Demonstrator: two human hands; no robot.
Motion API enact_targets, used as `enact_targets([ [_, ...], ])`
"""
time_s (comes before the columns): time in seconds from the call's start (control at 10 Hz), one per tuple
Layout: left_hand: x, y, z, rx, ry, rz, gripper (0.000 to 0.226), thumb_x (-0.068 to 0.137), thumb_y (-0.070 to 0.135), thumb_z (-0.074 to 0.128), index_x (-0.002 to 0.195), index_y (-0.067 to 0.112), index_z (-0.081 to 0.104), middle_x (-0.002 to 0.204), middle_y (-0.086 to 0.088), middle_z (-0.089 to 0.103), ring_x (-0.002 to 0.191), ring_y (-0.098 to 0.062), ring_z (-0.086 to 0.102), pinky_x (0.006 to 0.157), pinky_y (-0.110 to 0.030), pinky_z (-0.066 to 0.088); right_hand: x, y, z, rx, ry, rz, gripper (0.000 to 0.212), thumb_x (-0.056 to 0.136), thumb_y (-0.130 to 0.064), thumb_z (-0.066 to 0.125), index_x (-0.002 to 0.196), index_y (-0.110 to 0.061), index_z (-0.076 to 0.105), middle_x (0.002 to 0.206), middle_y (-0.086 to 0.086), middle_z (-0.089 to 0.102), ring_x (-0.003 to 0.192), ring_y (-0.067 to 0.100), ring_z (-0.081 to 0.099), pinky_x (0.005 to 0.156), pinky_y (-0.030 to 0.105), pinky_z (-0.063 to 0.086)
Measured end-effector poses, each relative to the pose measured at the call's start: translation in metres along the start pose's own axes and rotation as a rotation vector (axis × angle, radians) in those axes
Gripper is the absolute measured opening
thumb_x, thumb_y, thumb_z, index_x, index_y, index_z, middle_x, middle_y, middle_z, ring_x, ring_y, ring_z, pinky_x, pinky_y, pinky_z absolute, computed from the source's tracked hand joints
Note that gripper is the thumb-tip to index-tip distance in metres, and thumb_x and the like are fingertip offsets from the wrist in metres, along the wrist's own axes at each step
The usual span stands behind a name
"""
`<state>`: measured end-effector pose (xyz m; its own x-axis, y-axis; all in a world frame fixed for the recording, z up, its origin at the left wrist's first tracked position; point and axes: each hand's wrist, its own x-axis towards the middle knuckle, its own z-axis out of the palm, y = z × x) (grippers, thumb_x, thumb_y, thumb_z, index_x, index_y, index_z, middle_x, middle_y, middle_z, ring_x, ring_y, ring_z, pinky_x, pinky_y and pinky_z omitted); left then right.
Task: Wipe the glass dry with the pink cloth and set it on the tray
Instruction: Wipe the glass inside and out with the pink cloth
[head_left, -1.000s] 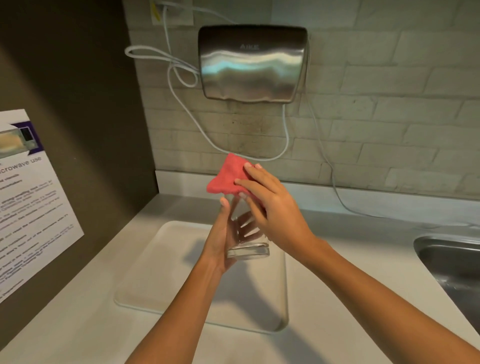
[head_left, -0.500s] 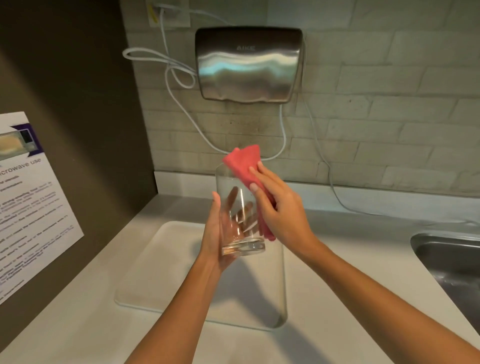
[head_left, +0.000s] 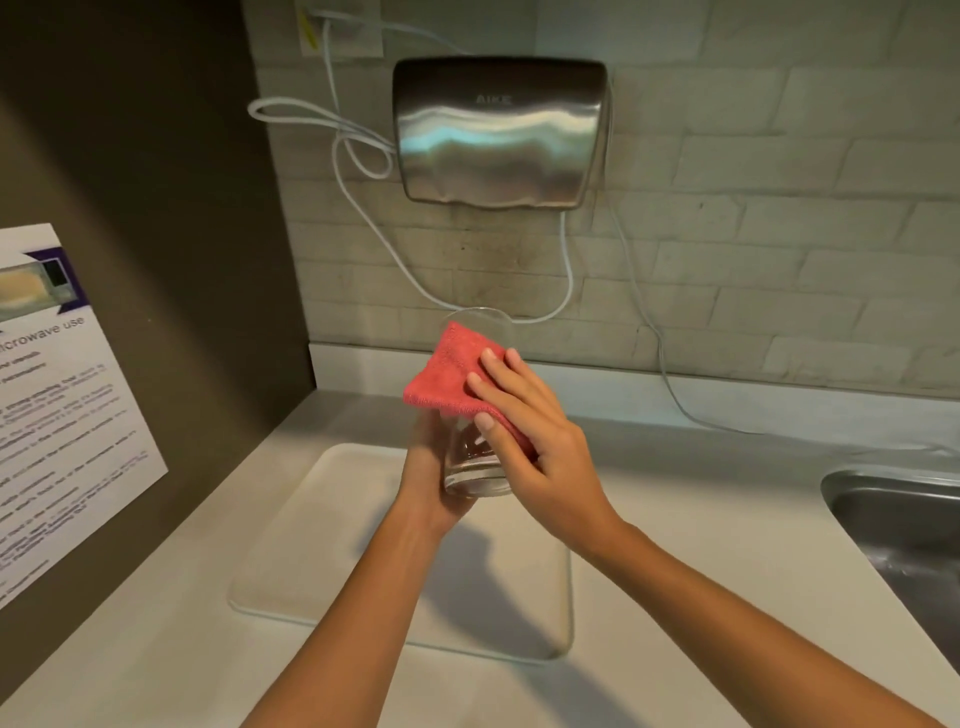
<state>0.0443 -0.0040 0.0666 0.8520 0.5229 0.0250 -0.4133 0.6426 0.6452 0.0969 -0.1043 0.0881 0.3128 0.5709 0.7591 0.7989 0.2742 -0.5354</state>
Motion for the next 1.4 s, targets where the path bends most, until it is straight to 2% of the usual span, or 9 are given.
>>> enact_targets([
  [0.3, -0.008, -0.001, 0.014, -0.059, -0.055, -0.088, 0.075, 0.068, 0.062, 0.059, 0.118, 0.006, 0.060, 0.100, -0.014, 0.072, 0.082, -0.025, 0.071, 0.072, -0.035, 0.058, 0.045, 0.005, -0.017, 0.056, -0.064, 0.158, 0.036, 0.091, -0.015, 0.053, 0.127, -0.011, 0.052, 0.141, 0.000, 0.044, 0.134, 0.004, 0.028, 0.109, 0.011, 0.020],
  [0.6, 0.001, -0.008, -0.031, -0.199, -0.066, -0.036, 0.072, 0.012, 0.026, 0.095, 0.079, 0.009, 0.074, 0.072, -0.002, 0.074, 0.066, -0.015, 0.070, 0.066, -0.023, 0.055, -0.006, 0.006, -0.012, -0.087, -0.261, -0.206, 0.037, 0.091, -0.020, 0.049, 0.125, -0.003, 0.053, 0.138, 0.009, 0.044, 0.137, 0.018, 0.030, 0.113, 0.028, 0.024],
  [0.7, -0.001, -0.004, -0.016, -0.220, -0.052, -0.053, 0.039, 0.049, 0.031, 0.084, 0.079, 0.007, 0.074, 0.079, -0.008, 0.074, 0.075, -0.020, 0.070, 0.074, -0.031, 0.055, 0.017, 0.011, -0.017, -0.132, -0.238, -0.175, 0.040, 0.090, -0.025, 0.051, 0.124, -0.003, 0.053, 0.137, 0.006, 0.043, 0.136, 0.017, 0.029, 0.113, 0.022, 0.020],
  [0.8, -0.004, 0.002, 0.000, -0.167, -0.063, -0.093, 0.047, 0.083, 0.048, 0.054, 0.080, 0.006, 0.075, 0.082, -0.014, 0.074, 0.072, -0.026, 0.072, 0.063, -0.035, 0.059, 0.040, 0.013, -0.019, -0.130, -0.142, -0.076, 0.040, 0.089, -0.024, 0.052, 0.124, -0.005, 0.054, 0.138, 0.008, 0.046, 0.136, 0.017, 0.030, 0.113, 0.019, 0.021],
  [1.0, -0.002, 0.000, 0.009, -0.053, 0.017, -0.104, 0.064, 0.077, 0.067, 0.049, 0.084, 0.009, 0.077, 0.089, -0.010, 0.074, 0.080, -0.024, 0.071, 0.080, -0.038, 0.054, 0.036, 0.006, -0.005, -0.115, -0.083, 0.041, 0.038, 0.087, -0.020, 0.054, 0.123, -0.009, 0.055, 0.135, -0.003, 0.046, 0.134, 0.009, 0.028, 0.109, 0.008, 0.017],
  [1.1, 0.001, -0.001, 0.003, -0.167, -0.010, -0.095, 0.060, 0.089, 0.055, 0.041, 0.077, 0.008, 0.076, 0.080, -0.012, 0.074, 0.069, -0.025, 0.072, 0.062, -0.034, 0.060, 0.013, 0.004, -0.006, -0.056, -0.119, 0.041, 0.038, 0.089, -0.023, 0.055, 0.124, -0.009, 0.054, 0.136, -0.004, 0.044, 0.134, 0.005, 0.028, 0.111, 0.013, 0.020],
  [1.2, 0.003, -0.005, -0.017, -0.117, -0.152, 0.087, 0.065, 0.101, 0.030, 0.013, 0.115, -0.011, 0.061, 0.118, -0.025, 0.066, 0.109, -0.030, 0.065, 0.094, -0.032, 0.051, -0.010, 0.005, -0.008, -0.095, -0.225, -0.127, 0.038, 0.091, -0.023, 0.051, 0.125, -0.007, 0.053, 0.138, 0.005, 0.046, 0.137, 0.013, 0.030, 0.113, 0.026, 0.024],
  [1.3, 0.002, -0.010, -0.037, -0.155, -0.258, 0.245, 0.046, 0.097, 0.016, 0.037, 0.129, -0.014, 0.045, 0.132, -0.030, 0.053, 0.131, -0.028, 0.044, 0.113, -0.024, 0.022, -0.006, 0.011, -0.010, -0.122, -0.289, -0.220, 0.038, 0.092, -0.024, 0.047, 0.124, -0.005, 0.054, 0.137, 0.008, 0.047, 0.136, 0.017, 0.032, 0.113, 0.032, 0.026],
  [1.4, 0.006, 0.002, -0.026, -0.054, -0.021, -0.007, 0.035, 0.057, 0.032, 0.078, 0.085, 0.011, 0.073, 0.075, -0.002, 0.072, 0.081, -0.013, 0.061, 0.071, -0.018, 0.050, 0.013, 0.016, -0.012, -0.156, -0.238, -0.213, 0.039, 0.091, -0.027, 0.048, 0.122, -0.004, 0.055, 0.135, 0.006, 0.047, 0.134, 0.017, 0.034, 0.113, 0.030, 0.026],
])
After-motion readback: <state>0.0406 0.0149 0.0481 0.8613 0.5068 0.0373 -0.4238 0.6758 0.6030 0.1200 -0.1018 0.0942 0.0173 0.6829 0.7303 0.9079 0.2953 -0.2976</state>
